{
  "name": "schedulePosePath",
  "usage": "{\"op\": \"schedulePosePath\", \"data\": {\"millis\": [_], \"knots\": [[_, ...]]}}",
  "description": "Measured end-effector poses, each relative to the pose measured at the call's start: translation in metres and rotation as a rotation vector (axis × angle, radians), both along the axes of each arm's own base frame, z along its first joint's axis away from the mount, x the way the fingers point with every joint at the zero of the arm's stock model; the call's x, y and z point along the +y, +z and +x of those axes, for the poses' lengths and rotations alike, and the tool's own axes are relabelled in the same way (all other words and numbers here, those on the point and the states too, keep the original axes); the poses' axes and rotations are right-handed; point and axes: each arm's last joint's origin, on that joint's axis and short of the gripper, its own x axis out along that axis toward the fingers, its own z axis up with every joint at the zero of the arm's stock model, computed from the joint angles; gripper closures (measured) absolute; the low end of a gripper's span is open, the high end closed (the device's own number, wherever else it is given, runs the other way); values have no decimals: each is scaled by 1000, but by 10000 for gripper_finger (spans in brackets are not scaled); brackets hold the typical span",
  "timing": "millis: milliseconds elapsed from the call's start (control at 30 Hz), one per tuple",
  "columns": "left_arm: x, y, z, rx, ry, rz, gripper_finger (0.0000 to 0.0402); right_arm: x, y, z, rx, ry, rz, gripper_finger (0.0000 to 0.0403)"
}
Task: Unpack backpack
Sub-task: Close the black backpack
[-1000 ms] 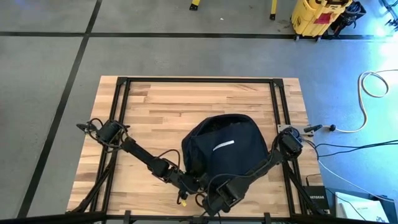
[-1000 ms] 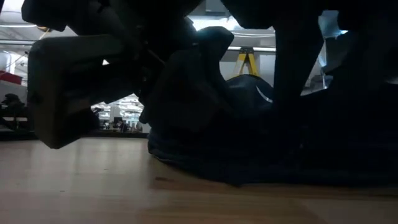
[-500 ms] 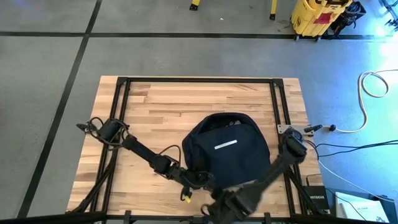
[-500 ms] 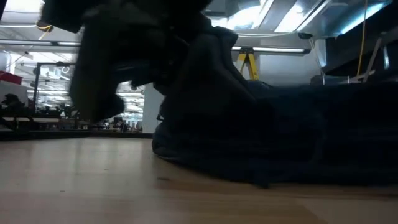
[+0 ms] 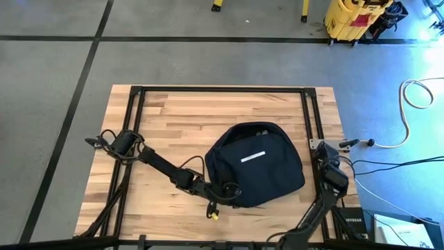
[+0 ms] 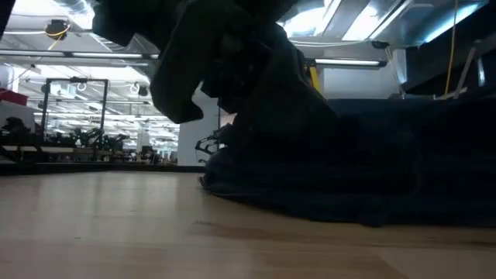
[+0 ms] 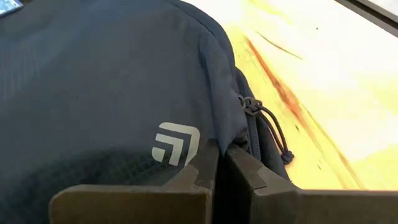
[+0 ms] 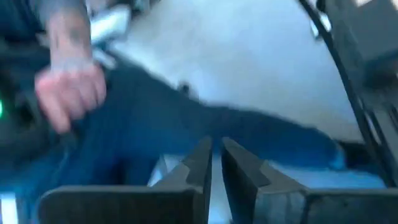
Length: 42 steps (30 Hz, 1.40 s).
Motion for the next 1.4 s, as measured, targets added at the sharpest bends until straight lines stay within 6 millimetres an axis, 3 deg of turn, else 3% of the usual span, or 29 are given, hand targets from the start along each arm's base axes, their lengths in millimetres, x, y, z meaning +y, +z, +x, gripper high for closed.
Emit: {"op": "schedulePosePath", "data": {"millis": [100, 167, 300, 400, 633, 767, 967, 1133, 1400], "knots": [[4, 2, 3, -5, 12, -12, 401, -2, -25, -2, 5, -182, -88, 397], [8, 4, 6, -10, 34, -34, 401, -6, -40, -17, 31, -348, -174, 401], [22, 4, 12, 16, 81, -180, 401, -17, -48, -58, 23, -668, -274, 402], [30, 4, 16, 34, 79, -267, 401, -28, -48, -71, -15, -812, -290, 402], [34, 7, 18, 17, 85, -314, 401, -52, -55, -47, 9, -862, -408, 386], [34, 6, 18, 25, 85, -313, 401, -59, -55, -37, -100, -856, -465, 348], [33, 6, 18, 23, 84, -314, 401, -63, -63, -36, -129, -847, -490, 291], [32, 6, 17, 23, 82, -317, 401, -72, -83, -35, -120, -864, -485, 287], [31, 9, 19, -8, 88, -351, 401, -84, -96, -36, -110, -873, -527, 289]]}}
